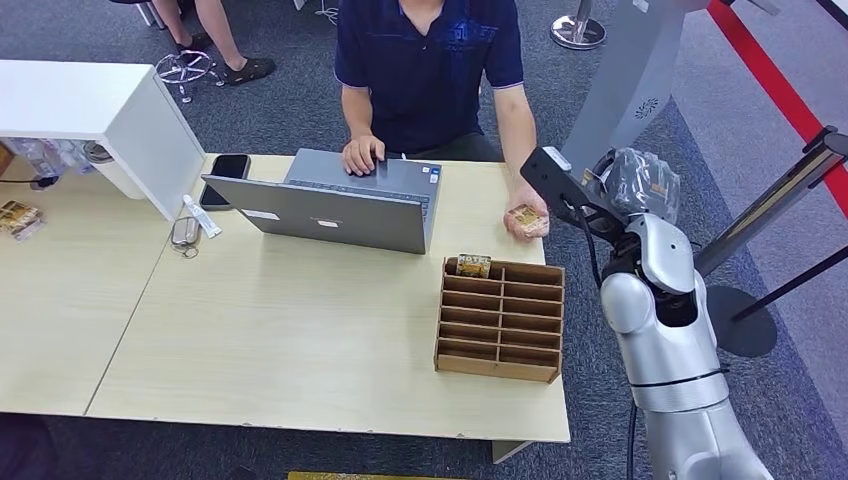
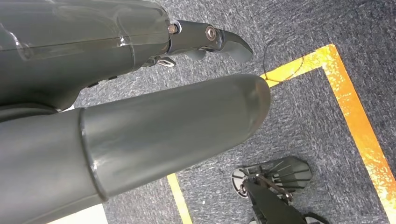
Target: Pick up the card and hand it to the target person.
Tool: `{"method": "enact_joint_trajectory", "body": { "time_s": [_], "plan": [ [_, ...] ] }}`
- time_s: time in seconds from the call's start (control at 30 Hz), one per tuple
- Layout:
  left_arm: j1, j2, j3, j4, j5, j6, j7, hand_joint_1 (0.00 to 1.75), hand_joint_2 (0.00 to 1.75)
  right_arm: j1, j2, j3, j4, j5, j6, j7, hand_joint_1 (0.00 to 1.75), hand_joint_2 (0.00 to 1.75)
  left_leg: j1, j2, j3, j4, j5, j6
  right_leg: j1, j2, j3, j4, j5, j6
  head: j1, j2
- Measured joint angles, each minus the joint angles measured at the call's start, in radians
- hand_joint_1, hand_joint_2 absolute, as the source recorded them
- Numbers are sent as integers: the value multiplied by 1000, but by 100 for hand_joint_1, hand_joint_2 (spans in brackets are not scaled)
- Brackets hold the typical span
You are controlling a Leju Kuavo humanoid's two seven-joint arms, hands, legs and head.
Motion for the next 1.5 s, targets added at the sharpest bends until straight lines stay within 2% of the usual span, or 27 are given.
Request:
{"method": "enact_joint_trajectory", "body": {
  "time_s": [0.2, 0.37, 0.77, 1.0, 1.1, 1.17, 1.27, 1.3, 1.37, 1.4, 1.43, 1.5],
  "plan": [
    [0, -2, 0, 0, -1, 0, 0, 0, 0, -12, -9, -31, 40, 1, -2, -1, 150, 175, 0, 0, 0, 0, 0, 0, 0, 0, 0, 0, 0, 0, 0, 0],
    [0, -2, 0, 0, -2, 0, 0, 0, 0, -14, -12, -42, 62, 4, -5, -5, 175, 175, 0, 0, 0, 0, 0, 0, 0, 0, 0, 0, 0, 0, 0, 0],
    [0, -2, 0, 0, -9, 1, -8, 0, 0, -13, -8, -46, 82, 26, -82, -75, 164, 175, 0, 0, 0, 0, 0, 0, 0, 0, 0, 0, 0, 0, 0, 0],
    [0, -3, 0, 0, -12, 1, -15, 0, 0, -13, 7, -44, 103, 15, -96, -90, 162, 175, 0, 0, 0, 0, 0, 0, 0, 0, 0, 0, 0, 0, 0, 0],
    [0, -3, 0, 0, -12, 1, -16, 0, 0, -13, 11, -44, 109, 15, -96, -90, 140, 175, 0, 0, 0, 0, 0, 0, 0, 0, 0, 0, 0, 0, 0, 0],
    [0, -3, 0, 0, -12, 1, -17, 0, 0, -13, 12, -44, 113, 10, -96, -93, 107, 175, 0, 0, 0, 0, 0, 0, 0, 0, 1, 0, 0, 0, 0, 0],
    [0, -3, 0, 0, -13, 0, -17, 0, 0, -13, 14, -44, 119, -16, -95, -105, 81, 175, 0, 0, 0, 0, 0, 0, 0, 0, 1, 0, 0, 0, 0, 0],
    [0, -2, 0, 0, -14, 0, -17, 0, 0, -13, 15, -44, 122, -25, -95, -109, 66, 175, 0, 0, 0, 0, 0, 0, 0, 0, 0, 0, 0, 0, 0, 0],
    [0, -2, 0, 0, -16, 0, -16, 0, 0, -13, 15, -44, 127, -34, -91, -112, 23, 175, 0, 0, 0, 0, 0, 0, 0, 0, 0, 0, 0, 0, 0, 0],
    [0, -2, 0, 0, -17, 0, -16, 0, 0, -13, 15, -44, 130, -36, -88, -111, 9, 175, 0, 0, 0, 0, 0, 0, 0, 0, 0, 0, 0, 0, 0, 0],
    [0, -1, 0, 0, -18, 0, -16, 0, 0, -12, 15, -44, 133, -37, -83, -109, 2, 175, 0, 0, 0, 0, 0, 0, 0, 0, 0, 0, 0, 0, 0, 0],
    [0, -1, 0, 0, -19, 0, -17, 0, 0, -12, 15, -44, 139, -37, -74, -104, 0, 175, 0, 0, 0, 0, 0, 0, 0, 0, 0, 0, 0, 0, 0, 0]
  ]
}}
